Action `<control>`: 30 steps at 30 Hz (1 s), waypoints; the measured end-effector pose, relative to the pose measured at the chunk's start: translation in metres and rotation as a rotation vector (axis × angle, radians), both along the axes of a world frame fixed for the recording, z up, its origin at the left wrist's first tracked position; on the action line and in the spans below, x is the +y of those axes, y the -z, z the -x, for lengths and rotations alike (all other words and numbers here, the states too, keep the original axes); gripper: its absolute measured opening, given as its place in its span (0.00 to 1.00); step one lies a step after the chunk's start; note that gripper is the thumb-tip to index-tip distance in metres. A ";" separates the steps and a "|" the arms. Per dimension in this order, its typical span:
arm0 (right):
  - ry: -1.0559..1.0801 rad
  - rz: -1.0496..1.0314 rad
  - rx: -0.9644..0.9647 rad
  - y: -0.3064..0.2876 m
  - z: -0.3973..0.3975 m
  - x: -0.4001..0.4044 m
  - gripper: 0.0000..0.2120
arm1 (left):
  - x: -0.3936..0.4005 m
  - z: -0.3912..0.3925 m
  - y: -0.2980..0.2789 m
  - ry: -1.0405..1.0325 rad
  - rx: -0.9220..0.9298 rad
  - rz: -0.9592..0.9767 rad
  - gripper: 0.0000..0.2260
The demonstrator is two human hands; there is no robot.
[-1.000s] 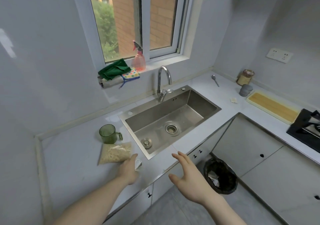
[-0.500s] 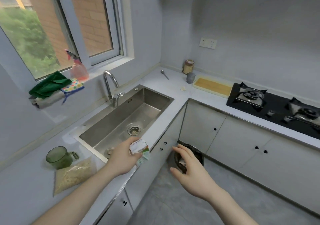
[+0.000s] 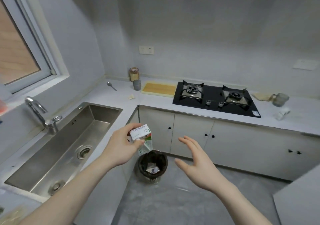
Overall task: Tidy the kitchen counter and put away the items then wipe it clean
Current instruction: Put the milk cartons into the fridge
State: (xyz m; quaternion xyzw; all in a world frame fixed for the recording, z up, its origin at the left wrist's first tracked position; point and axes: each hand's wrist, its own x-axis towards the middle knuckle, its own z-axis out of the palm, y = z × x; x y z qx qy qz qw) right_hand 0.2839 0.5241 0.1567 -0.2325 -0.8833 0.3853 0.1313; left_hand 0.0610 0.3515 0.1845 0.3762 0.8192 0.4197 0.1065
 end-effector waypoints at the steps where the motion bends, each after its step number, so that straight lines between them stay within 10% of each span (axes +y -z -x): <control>1: 0.015 -0.001 0.001 -0.002 -0.010 0.011 0.30 | 0.013 -0.007 -0.003 0.013 0.005 -0.004 0.20; 30: 0.439 -0.026 -0.016 0.006 -0.157 0.311 0.31 | 0.404 -0.098 -0.004 0.433 0.037 0.029 0.22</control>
